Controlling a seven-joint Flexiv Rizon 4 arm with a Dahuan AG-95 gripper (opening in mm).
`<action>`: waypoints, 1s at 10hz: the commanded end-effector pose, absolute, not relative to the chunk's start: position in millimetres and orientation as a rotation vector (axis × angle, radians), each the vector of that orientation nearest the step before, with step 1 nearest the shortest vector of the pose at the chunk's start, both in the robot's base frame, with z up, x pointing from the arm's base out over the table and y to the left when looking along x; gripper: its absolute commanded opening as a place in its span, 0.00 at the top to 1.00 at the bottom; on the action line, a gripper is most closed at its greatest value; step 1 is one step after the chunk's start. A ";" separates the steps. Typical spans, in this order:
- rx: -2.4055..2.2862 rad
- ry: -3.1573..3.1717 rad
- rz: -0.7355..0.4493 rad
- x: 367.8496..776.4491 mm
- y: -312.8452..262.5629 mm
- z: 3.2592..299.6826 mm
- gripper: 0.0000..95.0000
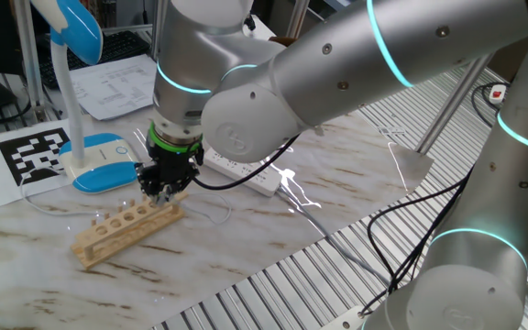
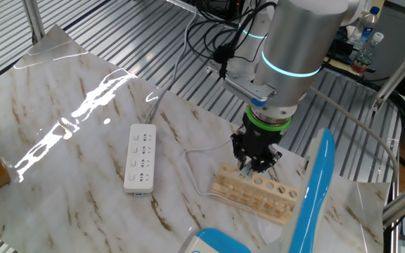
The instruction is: Plug in the power cord of the desk lamp, turn on the socket, and light up the desk lamp
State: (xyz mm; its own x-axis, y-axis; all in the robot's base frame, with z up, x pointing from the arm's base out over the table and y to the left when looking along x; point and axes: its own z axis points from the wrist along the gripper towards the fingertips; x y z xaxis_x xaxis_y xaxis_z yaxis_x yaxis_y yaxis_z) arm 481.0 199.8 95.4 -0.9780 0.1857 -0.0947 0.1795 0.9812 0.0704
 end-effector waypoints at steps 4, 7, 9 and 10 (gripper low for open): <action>0.295 3.024 0.102 479.0 203.2 94.3 0.60; 0.290 3.005 0.117 475.7 204.4 97.0 0.60; 0.276 2.981 0.118 475.2 204.5 99.6 0.60; 0.270 2.975 0.118 475.1 204.4 100.3 0.60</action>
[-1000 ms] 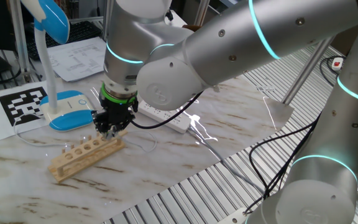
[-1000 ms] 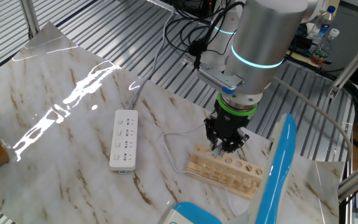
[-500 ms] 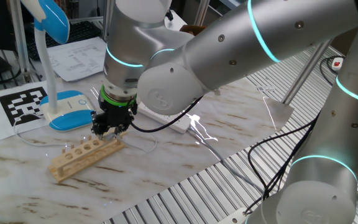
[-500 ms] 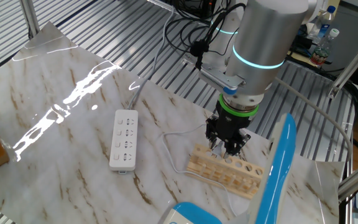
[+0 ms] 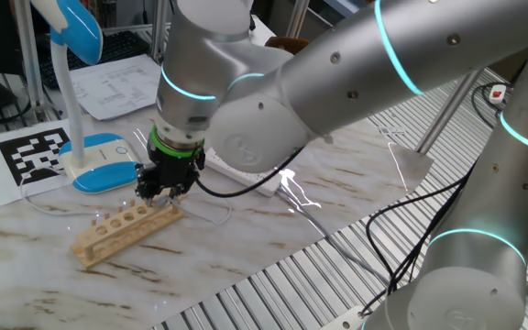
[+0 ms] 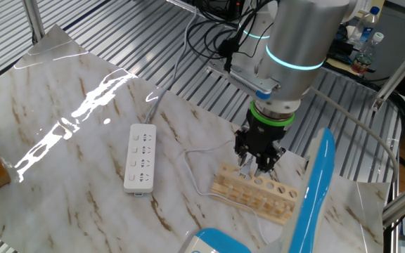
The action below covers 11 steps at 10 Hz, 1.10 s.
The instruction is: Plug in the power cord of the desk lamp, turn on the socket, and light up the desk lamp
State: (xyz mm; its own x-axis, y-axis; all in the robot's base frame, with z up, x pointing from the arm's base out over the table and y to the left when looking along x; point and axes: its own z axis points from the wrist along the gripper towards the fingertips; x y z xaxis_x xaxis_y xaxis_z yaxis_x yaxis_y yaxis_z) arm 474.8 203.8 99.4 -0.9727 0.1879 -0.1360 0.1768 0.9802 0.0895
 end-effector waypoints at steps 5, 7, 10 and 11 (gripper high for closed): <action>0.250 2.947 0.117 475.0 204.4 100.4 0.60; 0.244 2.939 0.118 475.0 204.4 100.3 0.60; 0.224 2.926 0.116 475.1 204.3 99.8 0.60; 0.220 2.923 0.117 475.2 204.3 99.6 0.60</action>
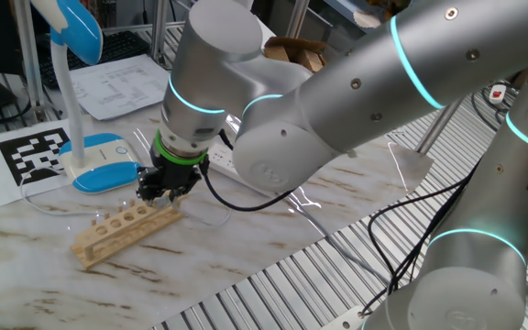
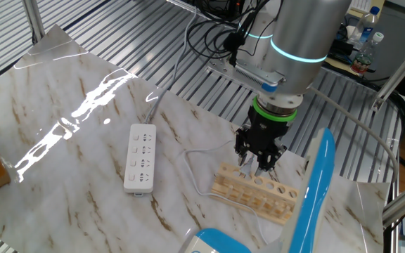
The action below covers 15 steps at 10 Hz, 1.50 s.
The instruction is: Plug in the power cord of the desk lamp, turn on the socket, and light up the desk lamp
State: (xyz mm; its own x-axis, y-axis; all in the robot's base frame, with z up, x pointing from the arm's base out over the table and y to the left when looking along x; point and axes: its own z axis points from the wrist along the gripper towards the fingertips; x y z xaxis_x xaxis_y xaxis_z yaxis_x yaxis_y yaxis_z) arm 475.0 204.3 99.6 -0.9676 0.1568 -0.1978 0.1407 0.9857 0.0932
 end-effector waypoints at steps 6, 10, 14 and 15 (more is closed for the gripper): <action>0.220 2.926 0.119 475.4 204.2 98.0 0.60; 0.228 2.935 0.119 474.4 203.5 106.1 0.60; 0.228 2.948 0.115 474.0 200.4 114.3 0.60; 0.224 2.952 0.116 474.7 197.9 116.1 0.60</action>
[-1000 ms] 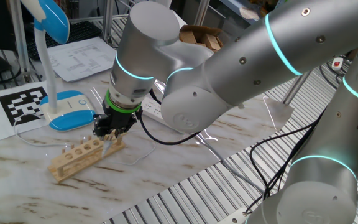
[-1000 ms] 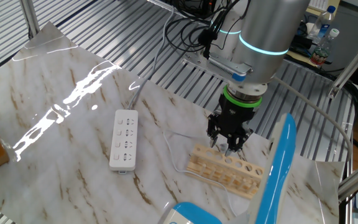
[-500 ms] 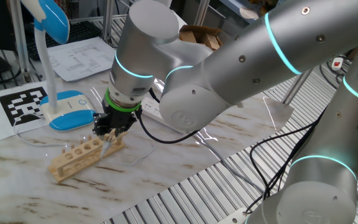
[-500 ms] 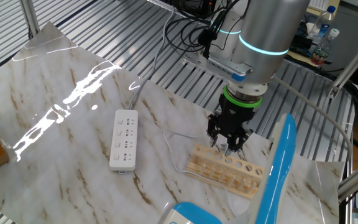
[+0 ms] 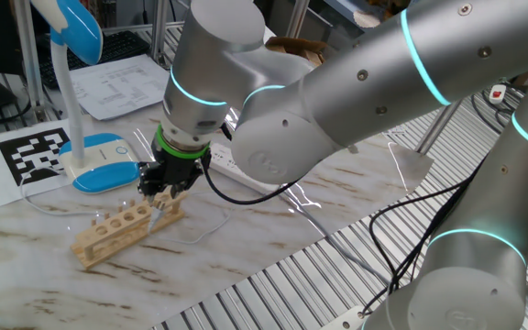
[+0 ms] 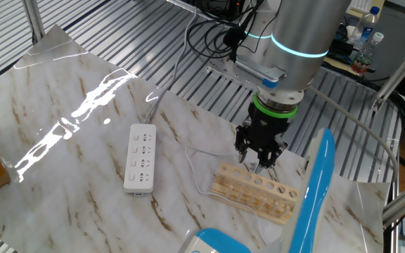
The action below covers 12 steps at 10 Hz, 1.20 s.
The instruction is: Plug in the power cord of the desk lamp, turn on the socket, and light up the desk lamp
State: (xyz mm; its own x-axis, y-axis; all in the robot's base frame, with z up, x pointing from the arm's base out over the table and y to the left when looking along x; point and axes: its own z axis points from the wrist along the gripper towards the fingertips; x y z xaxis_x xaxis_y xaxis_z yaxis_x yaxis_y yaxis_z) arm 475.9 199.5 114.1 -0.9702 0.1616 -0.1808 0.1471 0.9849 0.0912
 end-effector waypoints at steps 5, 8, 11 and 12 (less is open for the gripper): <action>0.201 2.988 0.134 483.5 161.3 130.8 0.60; 0.173 3.008 0.130 486.6 134.1 139.7 0.60; 0.149 3.014 0.128 488.7 114.1 142.3 0.60; 0.150 3.014 0.118 490.7 111.0 143.9 0.60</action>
State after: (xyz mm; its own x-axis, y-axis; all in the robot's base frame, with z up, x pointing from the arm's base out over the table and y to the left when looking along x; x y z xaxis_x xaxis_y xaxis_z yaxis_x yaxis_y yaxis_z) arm 490.9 108.7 144.5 -0.9874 0.1059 -0.1180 0.0966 0.9920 0.0814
